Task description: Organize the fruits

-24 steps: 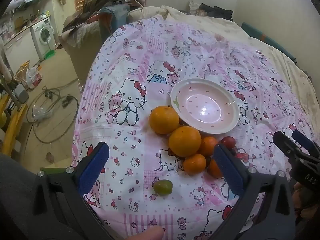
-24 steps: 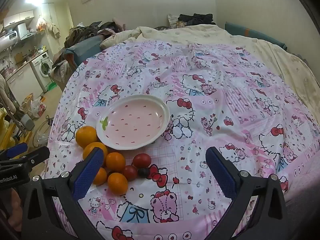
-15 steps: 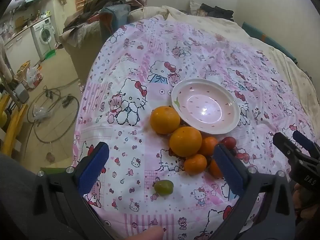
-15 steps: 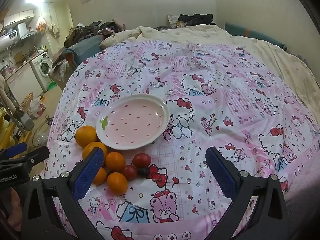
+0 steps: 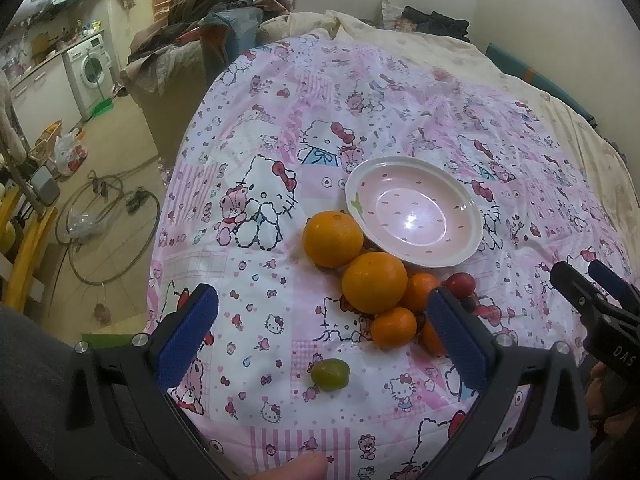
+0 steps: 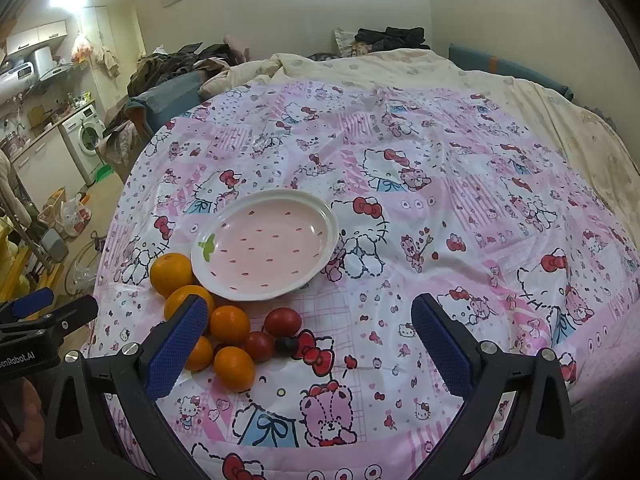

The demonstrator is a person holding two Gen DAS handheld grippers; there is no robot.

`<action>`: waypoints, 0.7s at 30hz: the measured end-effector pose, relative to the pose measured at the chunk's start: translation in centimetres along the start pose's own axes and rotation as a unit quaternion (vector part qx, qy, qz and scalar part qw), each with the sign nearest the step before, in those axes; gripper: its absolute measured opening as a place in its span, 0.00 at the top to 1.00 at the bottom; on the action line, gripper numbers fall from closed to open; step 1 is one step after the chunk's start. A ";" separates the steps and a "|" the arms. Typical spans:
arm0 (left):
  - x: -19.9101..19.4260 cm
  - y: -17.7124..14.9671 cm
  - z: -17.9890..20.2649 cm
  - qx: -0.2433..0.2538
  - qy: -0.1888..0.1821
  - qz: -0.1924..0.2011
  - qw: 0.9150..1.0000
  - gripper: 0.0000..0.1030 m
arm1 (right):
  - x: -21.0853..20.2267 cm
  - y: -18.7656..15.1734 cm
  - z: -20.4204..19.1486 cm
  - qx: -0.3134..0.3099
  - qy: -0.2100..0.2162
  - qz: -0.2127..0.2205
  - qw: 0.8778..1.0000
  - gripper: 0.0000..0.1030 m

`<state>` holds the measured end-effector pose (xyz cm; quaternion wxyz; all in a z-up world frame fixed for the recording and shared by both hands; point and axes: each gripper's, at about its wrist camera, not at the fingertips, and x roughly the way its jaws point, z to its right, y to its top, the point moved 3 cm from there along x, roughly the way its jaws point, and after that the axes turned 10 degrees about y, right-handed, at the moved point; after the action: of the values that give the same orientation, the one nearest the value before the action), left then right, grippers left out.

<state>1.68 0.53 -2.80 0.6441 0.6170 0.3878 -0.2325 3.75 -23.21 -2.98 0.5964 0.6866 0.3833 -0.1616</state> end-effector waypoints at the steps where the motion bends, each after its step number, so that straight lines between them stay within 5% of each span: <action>1: 0.1 0.1 -0.1 0.000 0.000 0.000 1.000 0.00 | 0.0 0.0 0.0 0.001 0.000 0.000 1.000 0.00; 21: 0.0 0.1 -0.2 0.000 0.004 -0.001 1.000 0.00 | 0.0 0.0 0.0 0.002 0.001 0.002 1.000 0.00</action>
<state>1.72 0.75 -2.73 0.6426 0.6176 0.3905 -0.2305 3.71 -23.27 -2.99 0.5946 0.6888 0.3823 -0.1606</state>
